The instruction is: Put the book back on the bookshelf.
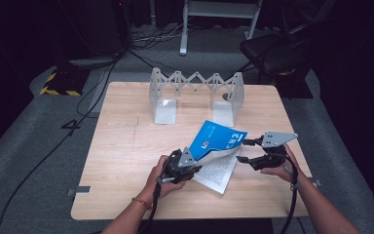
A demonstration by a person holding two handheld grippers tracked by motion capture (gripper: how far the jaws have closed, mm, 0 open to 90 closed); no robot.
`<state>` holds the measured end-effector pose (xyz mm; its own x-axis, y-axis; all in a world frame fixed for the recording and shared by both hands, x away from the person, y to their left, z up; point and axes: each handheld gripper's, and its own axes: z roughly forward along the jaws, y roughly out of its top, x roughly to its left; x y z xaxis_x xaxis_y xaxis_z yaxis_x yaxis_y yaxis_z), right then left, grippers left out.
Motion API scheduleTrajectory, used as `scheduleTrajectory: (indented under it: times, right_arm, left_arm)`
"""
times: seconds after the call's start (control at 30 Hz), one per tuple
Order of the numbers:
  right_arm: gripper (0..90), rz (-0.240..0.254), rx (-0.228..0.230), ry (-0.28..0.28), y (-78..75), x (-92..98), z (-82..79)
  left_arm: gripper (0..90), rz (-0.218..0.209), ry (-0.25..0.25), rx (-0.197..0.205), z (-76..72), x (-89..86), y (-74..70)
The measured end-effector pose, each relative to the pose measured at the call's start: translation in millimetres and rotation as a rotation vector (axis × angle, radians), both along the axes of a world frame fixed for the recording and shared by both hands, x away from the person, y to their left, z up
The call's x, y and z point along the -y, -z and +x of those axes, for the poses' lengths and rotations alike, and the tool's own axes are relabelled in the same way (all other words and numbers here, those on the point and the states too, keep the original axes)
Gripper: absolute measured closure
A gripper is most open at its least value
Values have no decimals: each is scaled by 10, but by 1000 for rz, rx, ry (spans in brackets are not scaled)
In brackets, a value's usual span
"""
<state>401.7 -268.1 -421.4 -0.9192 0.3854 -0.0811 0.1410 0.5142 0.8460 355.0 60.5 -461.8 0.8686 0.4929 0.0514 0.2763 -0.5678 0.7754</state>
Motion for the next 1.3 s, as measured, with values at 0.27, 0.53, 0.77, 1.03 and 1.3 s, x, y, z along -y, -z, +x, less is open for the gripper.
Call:
scheduleTrajectory:
  times: [0.27,0.53,0.77,1.03,1.3]
  right_arm:
    - [313,-73,-10,-99,123,-214,114]
    - [368,-198,31,-87,358,-344,327]
    - [615,-186,157,-89,399,-434,251]
    - [680,-222,203,-90,349,-414,142]
    - [722,-237,205,-46,285,-237,-68]
  left_arm:
    - [722,2,6,-12,-28,-296,4]
    - [693,20,-8,-14,-21,-581,6]
    - [662,6,-46,-8,91,-744,3]
    - [639,-32,-42,-28,239,-748,7]
    - [593,-29,-28,-17,383,-585,-5]
